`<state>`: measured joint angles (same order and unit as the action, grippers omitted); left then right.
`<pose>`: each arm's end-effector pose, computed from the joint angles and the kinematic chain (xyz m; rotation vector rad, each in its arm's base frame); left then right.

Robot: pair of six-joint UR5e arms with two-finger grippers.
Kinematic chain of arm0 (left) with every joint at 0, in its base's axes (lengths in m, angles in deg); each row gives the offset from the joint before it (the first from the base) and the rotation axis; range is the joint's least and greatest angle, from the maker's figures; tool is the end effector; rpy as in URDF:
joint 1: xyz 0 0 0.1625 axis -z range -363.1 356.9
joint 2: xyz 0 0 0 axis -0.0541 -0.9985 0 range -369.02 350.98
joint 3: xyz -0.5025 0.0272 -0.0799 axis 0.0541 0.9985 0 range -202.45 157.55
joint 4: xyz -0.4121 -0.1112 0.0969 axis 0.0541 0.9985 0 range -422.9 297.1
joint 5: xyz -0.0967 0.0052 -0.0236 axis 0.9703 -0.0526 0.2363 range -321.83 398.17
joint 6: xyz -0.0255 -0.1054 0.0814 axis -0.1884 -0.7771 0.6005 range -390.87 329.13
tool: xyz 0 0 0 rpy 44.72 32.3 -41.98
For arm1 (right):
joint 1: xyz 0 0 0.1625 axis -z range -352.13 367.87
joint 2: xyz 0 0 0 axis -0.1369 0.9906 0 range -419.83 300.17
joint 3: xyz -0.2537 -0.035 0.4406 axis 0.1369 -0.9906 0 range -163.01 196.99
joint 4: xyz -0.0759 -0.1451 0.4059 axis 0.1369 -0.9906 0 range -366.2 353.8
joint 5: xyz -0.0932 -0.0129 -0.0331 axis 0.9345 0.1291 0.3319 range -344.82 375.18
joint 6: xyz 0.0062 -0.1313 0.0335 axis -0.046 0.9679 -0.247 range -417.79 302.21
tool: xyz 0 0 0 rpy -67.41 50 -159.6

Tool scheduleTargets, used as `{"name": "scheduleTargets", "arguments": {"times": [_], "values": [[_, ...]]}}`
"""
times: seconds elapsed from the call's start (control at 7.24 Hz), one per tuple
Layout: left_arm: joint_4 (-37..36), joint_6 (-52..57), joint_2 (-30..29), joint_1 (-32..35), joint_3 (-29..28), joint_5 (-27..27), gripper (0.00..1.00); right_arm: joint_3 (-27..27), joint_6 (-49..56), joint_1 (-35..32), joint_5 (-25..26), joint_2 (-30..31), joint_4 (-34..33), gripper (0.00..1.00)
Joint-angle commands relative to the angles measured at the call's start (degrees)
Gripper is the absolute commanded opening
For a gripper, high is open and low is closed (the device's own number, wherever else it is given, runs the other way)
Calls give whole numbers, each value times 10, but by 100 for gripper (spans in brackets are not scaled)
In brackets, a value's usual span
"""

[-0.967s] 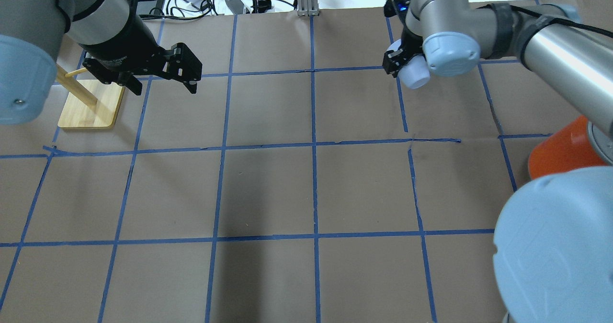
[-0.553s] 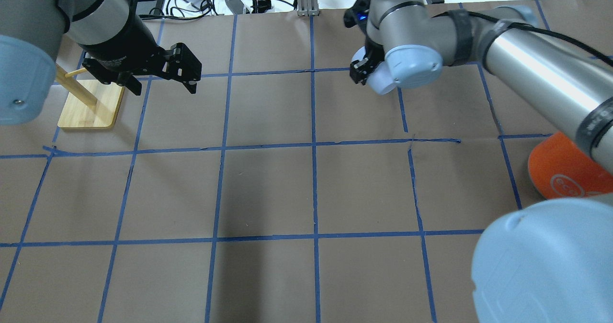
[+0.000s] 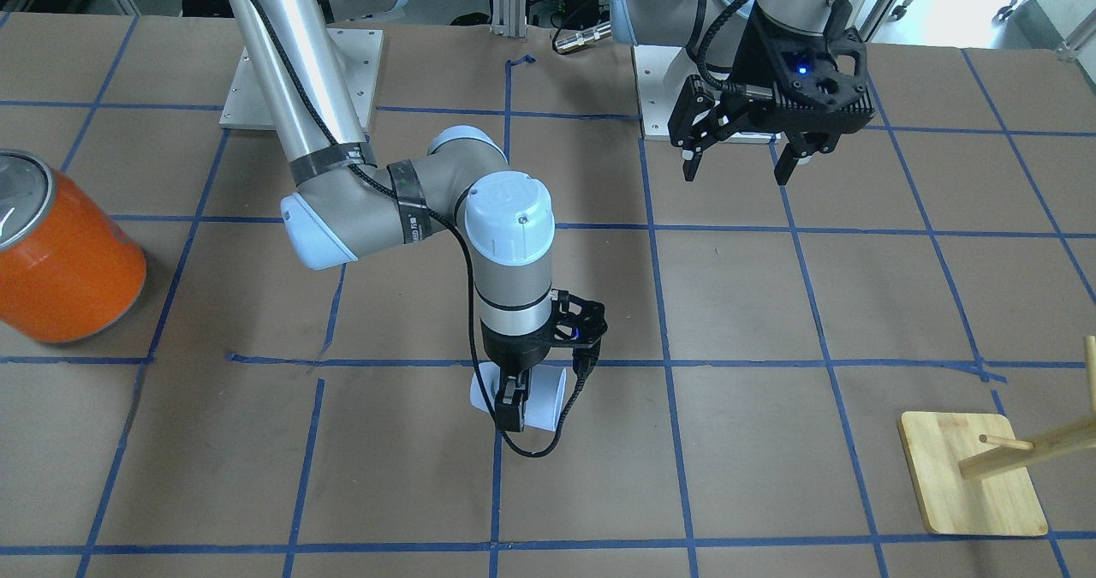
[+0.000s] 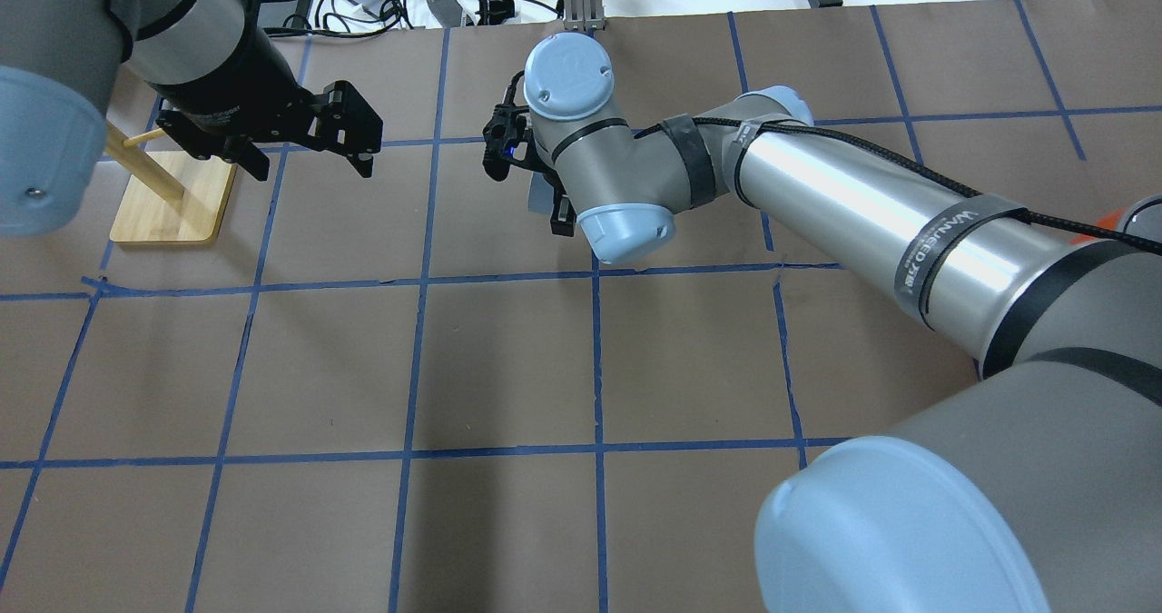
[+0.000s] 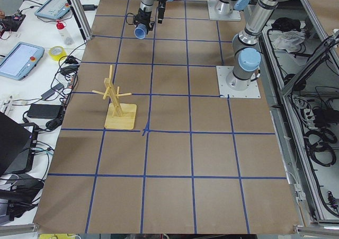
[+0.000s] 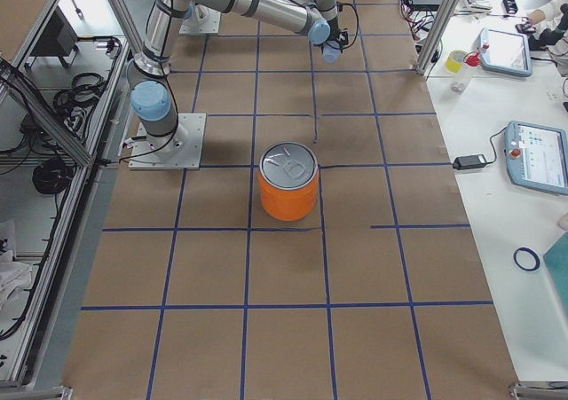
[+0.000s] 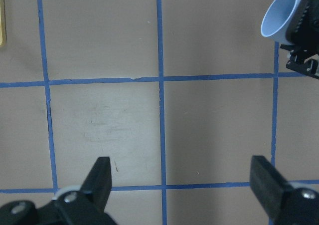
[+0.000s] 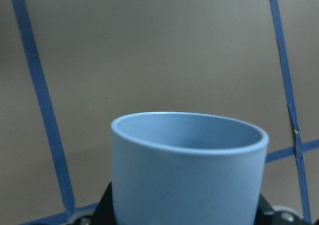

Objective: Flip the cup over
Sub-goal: 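Carry the cup with the right gripper toward the table center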

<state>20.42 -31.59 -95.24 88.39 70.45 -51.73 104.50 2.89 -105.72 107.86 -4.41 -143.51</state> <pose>-0.1466 -0.4962 0.5560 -0.0213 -3.1305 0.2066 0.4262 -0.6588 0.2561 2.0004 -2.2251 0.3566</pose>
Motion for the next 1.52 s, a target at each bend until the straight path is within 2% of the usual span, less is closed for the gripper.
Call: {"name": "scheduleTargets", "arguments": {"times": [0.0, 0.28, 0.69, 0.83, 0.97, 1.11, 1.24, 1.38], "values": [[0, -1, 0, 0, 0, 1, 100, 1, 56, -29, -16, -11, -12, 0], [0, 0, 1, 0, 0, -1, 100, 0, 85, -38, -19, -19, -13, 0], [3, 0, 1, -1, 0, 0, 100, 0, 70, -39, -40, -35, -13, 0], [4, 0, 1, 0, 0, 0, 100, -1, 74, -40, -40, -36, -12, 10], [4, 0, 1, 0, 0, -1, 100, -2, 71, -41, -40, -39, -13, 34], [4, 0, 2, 0, 0, -2, 100, -6, 71, -41, -41, -41, -13, 42], [4, 0, 3, 0, -1, -2, 100, -7, 70, -41, -40, -39, -13, 60], [4, -1, 2, 0, -1, -1, 100, -7, 69, -41, -46, -39, -14, 83]]}}
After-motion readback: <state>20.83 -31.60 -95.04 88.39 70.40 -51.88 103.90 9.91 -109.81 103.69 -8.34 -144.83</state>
